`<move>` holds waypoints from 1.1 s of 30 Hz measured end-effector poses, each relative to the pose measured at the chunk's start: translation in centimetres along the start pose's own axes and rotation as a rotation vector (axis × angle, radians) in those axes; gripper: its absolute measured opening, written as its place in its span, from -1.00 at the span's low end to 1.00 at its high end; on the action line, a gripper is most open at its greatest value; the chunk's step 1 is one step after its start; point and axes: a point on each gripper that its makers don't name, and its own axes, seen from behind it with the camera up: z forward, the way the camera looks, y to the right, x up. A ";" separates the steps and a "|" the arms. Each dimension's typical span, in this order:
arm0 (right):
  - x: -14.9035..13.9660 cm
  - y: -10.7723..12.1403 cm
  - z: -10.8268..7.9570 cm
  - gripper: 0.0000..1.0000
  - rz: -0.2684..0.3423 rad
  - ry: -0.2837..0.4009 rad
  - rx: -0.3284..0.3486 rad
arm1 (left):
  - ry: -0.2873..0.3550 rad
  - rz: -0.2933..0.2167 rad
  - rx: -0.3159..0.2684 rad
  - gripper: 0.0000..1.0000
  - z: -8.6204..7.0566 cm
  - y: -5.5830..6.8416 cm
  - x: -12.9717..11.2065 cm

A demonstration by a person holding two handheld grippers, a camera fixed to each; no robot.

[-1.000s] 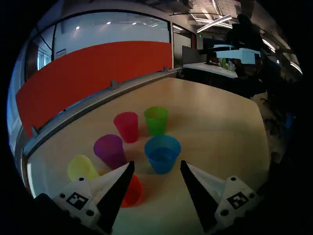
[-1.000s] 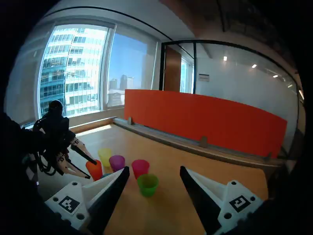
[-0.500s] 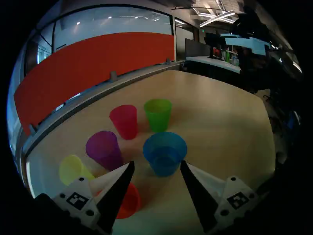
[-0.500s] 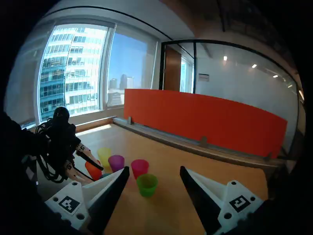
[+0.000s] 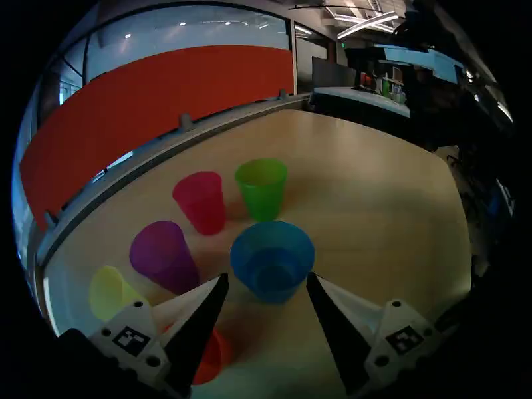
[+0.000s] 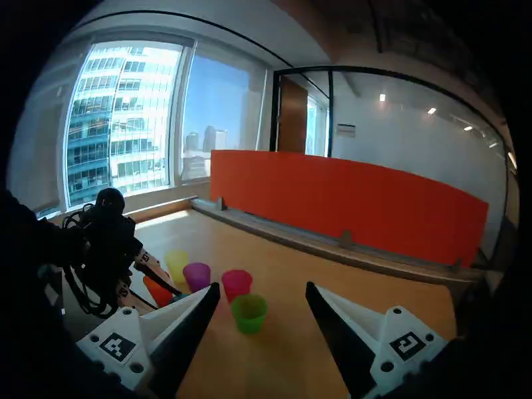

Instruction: Pour water

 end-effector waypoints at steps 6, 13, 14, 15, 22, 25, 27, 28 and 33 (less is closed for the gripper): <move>-0.3 0.1 0.1 1.00 0.004 -0.006 0.000 | -0.004 -0.004 -0.003 0.74 0.9 0.4 0.0; -0.4 0.3 0.2 1.00 0.006 -0.009 -0.003 | -0.013 -0.003 -0.003 0.74 1.9 0.4 0.0; -0.4 0.3 0.2 1.00 0.007 -0.010 -0.003 | -0.014 -0.003 -0.003 0.74 2.0 0.4 0.0; -0.4 0.4 0.2 1.00 0.008 -0.010 -0.003 | -0.014 -0.005 -0.003 0.74 2.1 0.4 0.0; -0.7 0.4 0.3 1.00 0.009 -0.014 -0.003 | -0.013 -0.023 -0.004 0.74 2.8 0.4 0.1; -0.8 0.4 0.3 1.00 0.008 -0.015 -0.003 | -0.011 -0.031 -0.001 0.74 2.9 0.4 0.1; -0.8 0.4 0.3 1.00 0.008 -0.015 -0.003 | -0.010 -0.037 0.000 0.74 2.9 0.3 0.2; -0.8 0.4 0.3 1.00 0.009 -0.015 -0.003 | -0.009 -0.041 0.000 0.74 3.0 0.3 0.2; -0.9 0.4 0.2 1.00 0.010 -0.015 -0.003 | -0.003 -0.059 -0.003 0.69 3.1 0.5 0.2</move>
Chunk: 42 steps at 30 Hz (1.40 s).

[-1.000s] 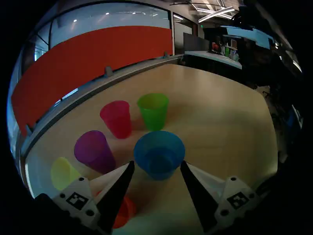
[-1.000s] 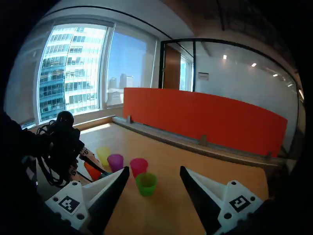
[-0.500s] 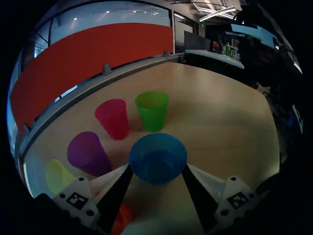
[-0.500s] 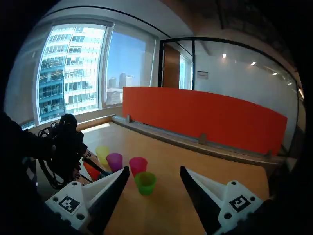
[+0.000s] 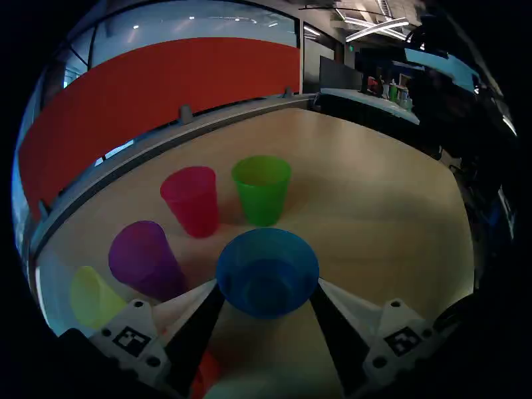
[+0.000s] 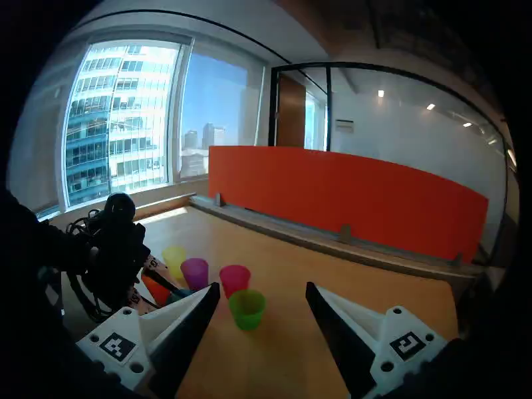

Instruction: Pour water

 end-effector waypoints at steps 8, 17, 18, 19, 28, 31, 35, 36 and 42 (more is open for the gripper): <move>0.1 0.1 -0.1 1.00 0.000 0.001 -0.003 | 0.004 -0.006 -0.011 0.67 -0.3 0.3 -0.1; 0.4 -0.1 0.0 1.00 -0.006 0.002 -0.002 | 0.026 0.019 -0.008 0.66 -1.3 0.5 0.2; 0.4 -0.1 0.0 1.00 -0.006 0.003 -0.003 | 0.033 0.021 -0.007 0.67 -1.5 0.5 0.4; 0.5 -0.2 0.0 1.00 -0.007 0.004 -0.003 | 0.042 0.021 -0.007 0.67 -1.9 0.5 0.7; 0.7 -0.1 -0.4 1.00 -0.007 0.008 -0.009 | 0.131 0.015 0.007 0.67 -4.9 -0.2 3.4; 0.8 -0.2 -0.5 1.00 -0.008 0.012 -0.010 | 0.157 0.017 0.021 0.67 -6.0 -0.7 4.3; 1.0 -0.2 -0.6 1.00 -0.010 0.016 -0.010 | 0.190 0.027 0.041 0.67 -7.5 -1.5 5.5; 1.0 -0.3 -0.6 1.00 -0.010 0.017 -0.010 | 0.199 0.030 0.045 0.67 -7.8 -1.6 5.8; 1.1 -0.4 -0.7 1.00 -0.012 0.020 -0.008 | 0.258 0.039 0.075 0.67 -9.9 -2.4 7.6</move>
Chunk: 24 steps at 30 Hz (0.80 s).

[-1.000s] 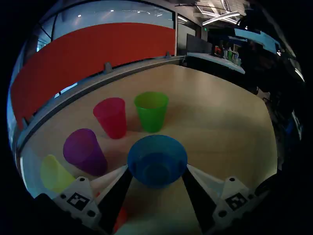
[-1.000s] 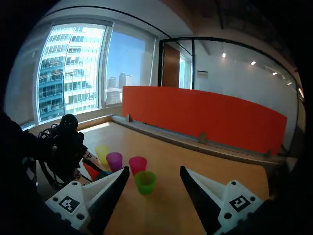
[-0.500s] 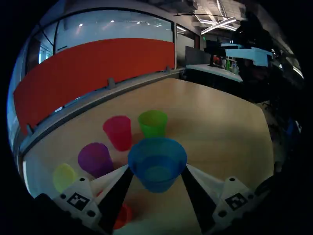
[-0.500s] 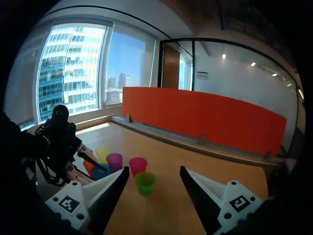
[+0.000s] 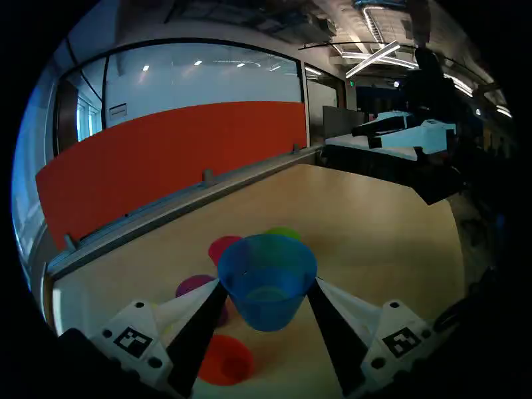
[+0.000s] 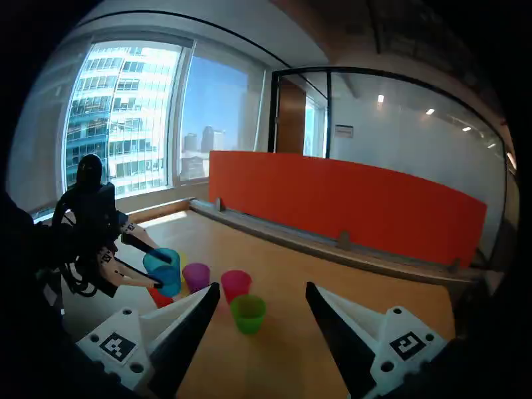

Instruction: Pour water

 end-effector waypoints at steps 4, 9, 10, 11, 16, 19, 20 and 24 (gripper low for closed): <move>0.1 -0.1 0.0 1.00 -0.002 0.001 -0.001 | 0.025 -0.002 0.009 0.67 -1.0 -0.4 1.2; 0.2 -0.2 0.0 1.00 -0.004 0.005 -0.002 | 0.066 -0.007 0.011 0.67 -2.2 -0.6 2.6; 0.2 -0.2 0.0 1.00 -0.004 0.006 -0.003 | 0.077 -0.010 0.011 0.67 -2.4 -0.7 2.9; 0.3 -0.2 0.1 1.00 -0.004 0.006 -0.003 | 0.087 -0.013 0.011 0.67 -2.6 -0.7 3.2; 0.3 -0.4 0.1 1.00 -0.005 0.008 0.001 | 0.125 -0.050 0.012 0.67 -3.6 -1.2 4.5; 0.3 -0.4 0.1 1.00 -0.010 0.008 0.001 | 0.151 -0.073 0.014 0.67 -4.3 -1.6 5.3; 0.3 -0.4 0.1 1.00 -0.011 0.009 0.001 | 0.160 -0.078 0.015 0.67 -4.5 -1.7 5.6; 0.4 -0.4 0.3 1.00 -0.013 0.008 0.002 | 0.195 -0.084 0.029 0.66 -5.5 -2.5 6.8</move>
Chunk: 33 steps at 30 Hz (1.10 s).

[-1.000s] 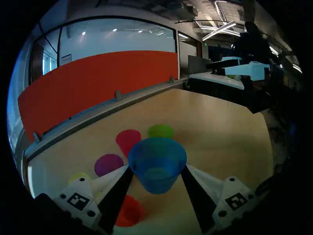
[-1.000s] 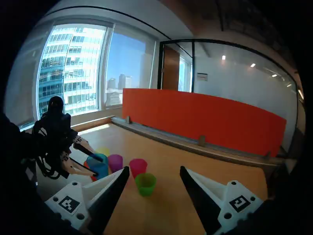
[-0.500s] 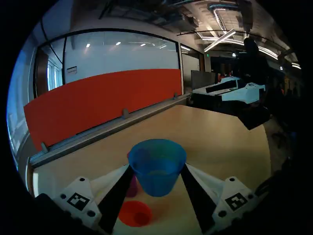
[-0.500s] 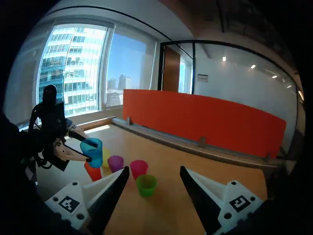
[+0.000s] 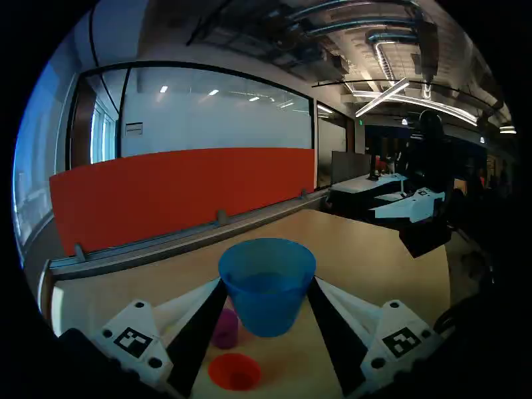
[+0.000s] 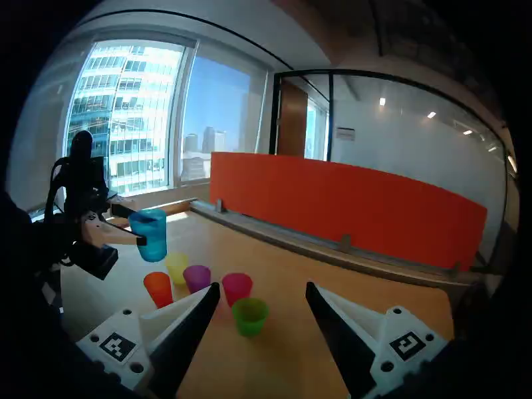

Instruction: Pour water

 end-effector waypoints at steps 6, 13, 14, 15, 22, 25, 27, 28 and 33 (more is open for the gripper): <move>0.0 0.0 0.3 1.00 -0.005 0.002 0.001 | 0.045 0.019 0.016 0.66 -1.1 -0.6 1.9; -0.7 -0.1 1.0 1.00 -0.012 -0.004 0.005 | 0.078 0.038 0.020 0.67 -2.1 -0.9 3.4; -0.8 -0.1 1.1 1.00 -0.014 -0.005 0.007 | 0.083 0.040 0.018 0.67 -2.2 -0.9 3.5; -0.9 -0.2 1.2 1.00 -0.016 -0.005 0.008 | 0.086 0.042 0.016 0.67 -2.3 -0.9 3.7; -1.1 -0.5 1.8 1.00 -0.029 -0.006 0.012 | 0.103 0.037 0.016 0.67 -2.7 -1.3 4.5; -1.3 -0.6 2.1 1.00 -0.032 -0.004 0.015 | 0.111 0.024 0.018 0.66 -2.9 -1.5 4.6; -1.5 -0.7 2.4 1.00 -0.033 -0.002 0.017 | 0.115 0.015 0.019 0.67 -3.0 -1.7 4.7; -1.6 -0.7 2.6 1.00 -0.033 -0.003 0.018 | 0.118 0.011 0.021 0.67 -3.0 -1.8 4.7; -2.7 -0.9 3.6 1.00 -0.032 -0.011 0.026 | 0.131 0.003 0.030 0.66 -3.3 -2.3 5.3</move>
